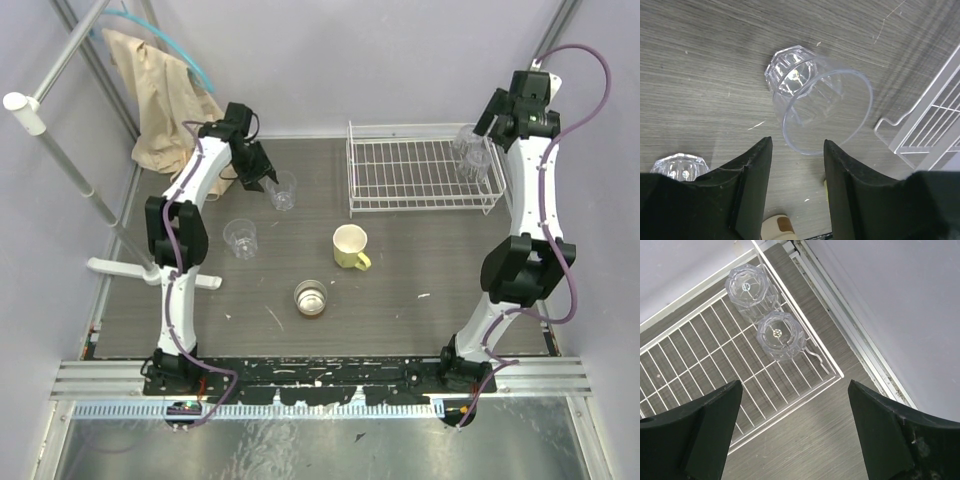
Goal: Load the cups into the dish rack
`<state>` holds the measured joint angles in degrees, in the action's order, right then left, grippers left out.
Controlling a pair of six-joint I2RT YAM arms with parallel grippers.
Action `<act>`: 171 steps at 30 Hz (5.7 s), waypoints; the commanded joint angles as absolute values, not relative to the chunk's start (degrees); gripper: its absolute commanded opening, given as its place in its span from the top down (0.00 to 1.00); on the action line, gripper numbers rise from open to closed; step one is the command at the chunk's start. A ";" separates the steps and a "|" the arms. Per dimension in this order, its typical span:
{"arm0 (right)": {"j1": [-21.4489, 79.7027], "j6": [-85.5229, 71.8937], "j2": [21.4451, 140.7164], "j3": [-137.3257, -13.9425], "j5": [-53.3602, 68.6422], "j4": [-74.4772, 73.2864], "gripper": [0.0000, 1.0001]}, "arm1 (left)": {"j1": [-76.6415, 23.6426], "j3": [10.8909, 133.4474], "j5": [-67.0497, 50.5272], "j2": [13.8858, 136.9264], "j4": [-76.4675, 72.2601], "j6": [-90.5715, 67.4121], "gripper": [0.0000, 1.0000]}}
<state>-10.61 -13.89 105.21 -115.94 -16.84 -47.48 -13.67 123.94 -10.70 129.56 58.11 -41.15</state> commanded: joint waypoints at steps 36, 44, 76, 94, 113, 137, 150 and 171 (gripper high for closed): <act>1.07 -29.33 99.78 -123.74 19.01 -47.61 0.00 | -14.53 95.28 -42.97 106.91 7.40 -73.44 1.00; 2.54 -44.52 101.80 -118.64 40.46 -34.79 0.00 | -14.64 91.54 -49.39 105.89 -19.38 -95.67 1.00; 10.65 -82.42 96.67 -92.73 49.88 10.98 0.00 | -17.38 87.16 -49.60 103.93 -26.13 -102.83 1.00; 10.75 -81.94 97.38 -92.53 47.07 11.35 0.00 | -17.46 84.02 -49.33 101.28 -27.33 -104.43 1.00; 12.24 -82.91 96.62 -90.43 47.21 13.52 0.09 | -18.09 81.73 -48.53 100.63 -29.14 -105.19 1.00; 12.66 -84.51 96.52 -87.75 47.86 17.37 0.71 | -18.47 80.07 -47.55 102.46 -31.70 -106.19 0.91; 10.92 -77.38 96.31 -89.34 44.08 10.98 0.80 | -16.26 77.67 -44.71 99.61 -14.54 -93.18 0.54; -2.57 -40.54 112.62 -123.64 20.81 -31.58 0.81 | -12.21 79.63 -37.21 93.60 23.62 -57.91 0.37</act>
